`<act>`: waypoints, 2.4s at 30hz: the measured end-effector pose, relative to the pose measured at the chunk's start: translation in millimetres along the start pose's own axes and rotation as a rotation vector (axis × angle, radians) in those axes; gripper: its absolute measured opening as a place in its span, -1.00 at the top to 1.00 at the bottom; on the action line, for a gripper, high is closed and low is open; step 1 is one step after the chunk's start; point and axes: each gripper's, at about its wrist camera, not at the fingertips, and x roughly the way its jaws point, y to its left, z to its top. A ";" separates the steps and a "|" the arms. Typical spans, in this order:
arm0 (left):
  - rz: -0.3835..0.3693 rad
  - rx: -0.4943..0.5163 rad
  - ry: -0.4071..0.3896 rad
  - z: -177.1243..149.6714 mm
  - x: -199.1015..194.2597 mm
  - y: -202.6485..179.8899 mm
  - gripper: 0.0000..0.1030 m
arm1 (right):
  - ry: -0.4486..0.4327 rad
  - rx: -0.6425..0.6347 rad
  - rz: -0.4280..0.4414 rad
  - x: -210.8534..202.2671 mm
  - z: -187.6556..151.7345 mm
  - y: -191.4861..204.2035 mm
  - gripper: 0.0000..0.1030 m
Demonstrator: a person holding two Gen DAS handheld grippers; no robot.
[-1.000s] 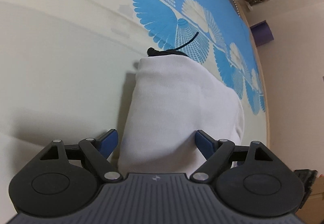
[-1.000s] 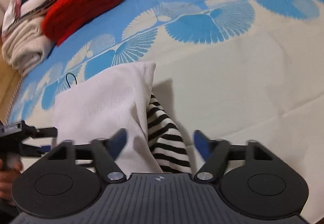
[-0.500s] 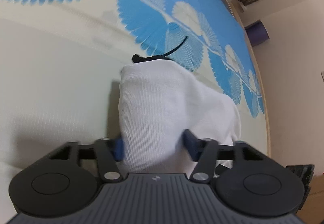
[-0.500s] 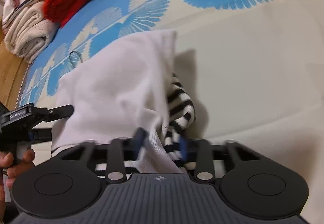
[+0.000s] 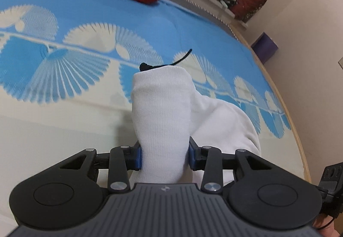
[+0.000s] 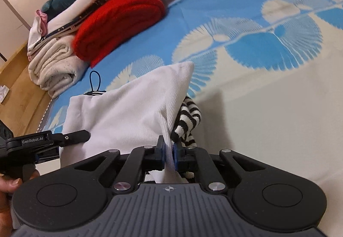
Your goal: Fold small clothes
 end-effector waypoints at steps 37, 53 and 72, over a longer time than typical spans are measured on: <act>0.344 0.453 0.060 -95.5 -101.6 -41.5 -0.69 | 0.048 -0.269 -0.303 -47.9 -39.5 45.0 0.11; 0.388 0.278 -0.117 -220.2 -183.4 -113.2 -0.99 | -0.206 -0.337 -0.327 -167.4 -151.4 99.3 -0.42; 0.388 0.218 -0.107 -215.8 -163.2 -102.2 -0.99 | -0.157 -0.362 -0.333 -150.6 -160.4 109.3 -0.41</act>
